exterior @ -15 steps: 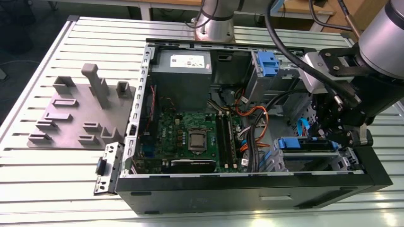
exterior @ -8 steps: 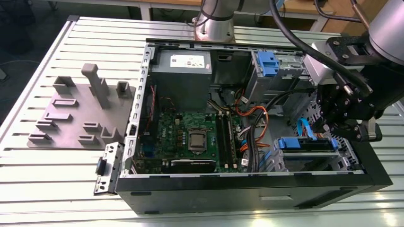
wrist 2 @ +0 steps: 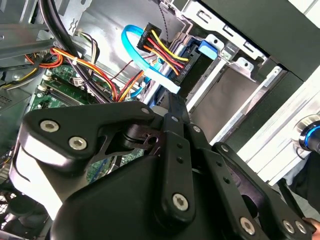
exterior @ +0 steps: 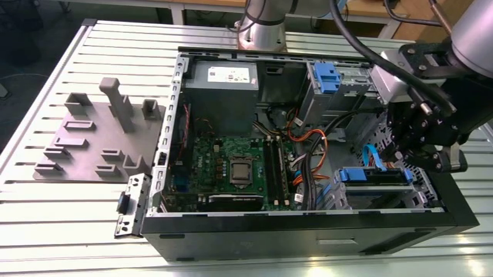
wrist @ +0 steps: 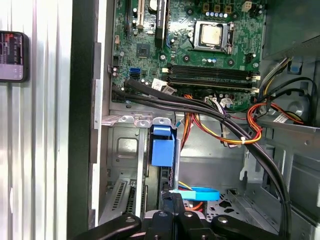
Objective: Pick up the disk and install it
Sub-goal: 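Insert the second disk wire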
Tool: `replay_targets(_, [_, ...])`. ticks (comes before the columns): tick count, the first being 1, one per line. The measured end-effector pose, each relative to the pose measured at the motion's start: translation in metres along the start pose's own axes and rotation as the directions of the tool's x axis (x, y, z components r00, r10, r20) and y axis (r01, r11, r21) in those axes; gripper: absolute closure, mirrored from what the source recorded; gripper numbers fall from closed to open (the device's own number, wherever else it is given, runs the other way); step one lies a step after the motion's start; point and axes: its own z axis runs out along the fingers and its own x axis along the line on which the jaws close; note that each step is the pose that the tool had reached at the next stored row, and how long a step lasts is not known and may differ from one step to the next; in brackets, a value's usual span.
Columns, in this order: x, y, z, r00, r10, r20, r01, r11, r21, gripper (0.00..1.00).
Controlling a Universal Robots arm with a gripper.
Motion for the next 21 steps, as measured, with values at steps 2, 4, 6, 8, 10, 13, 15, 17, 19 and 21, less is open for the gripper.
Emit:
replay_targets(2, [-0.0006, -0.0008, -0.0105, 1.0, 0.0, 0.0007, 0.0, 1.0, 0.0001, 0.89])
replay_targets(4, [-0.0008, -0.0012, -0.0156, 1.0, 0.0, 0.0005, 0.0, 1.0, 0.0001, 0.89])
replay_targets(6, [-0.0008, -0.0012, -0.0155, 1.0, 0.0, 0.0008, 0.0, 1.0, 0.0001, 0.89])
replay_targets(8, [-0.0009, -0.001, -0.0156, 1.0, 0.001, 0.0007, -0.001, 1.0, 0.0, 0.89])
replay_targets(10, [-0.0018, 0.0011, -0.0161, 0.9999, 0.013, 0.0003, -0.013, 0.9999, -0.0002, 0.89])
replay_targets(13, [-0.005, 0.0084, -0.0175, 0.9985, 0.055, -0.001, -0.055, 0.9985, -0.0013, 0.89])
replay_targets(15, [-0.0086, 0.0162, -0.0189, 0.9949, 0.101, -0.0022, -0.101, 0.9949, -0.0024, 0.89])
replay_targets(17, [-0.0132, 0.0258, -0.0207, 0.9875, 0.157, -0.0039, -0.158, 0.9875, -0.0036, 0.89])
replay_targets(19, [-0.0191, 0.0374, -0.0228, 0.9741, 0.226, -0.0065, -0.226, 0.9741, -0.0049, 0.89])
replay_targets(21, [-0.0267, 0.0512, -0.025, 0.9511, 0.309, -0.0092, -0.309, 0.9511, -0.0061, 0.89])
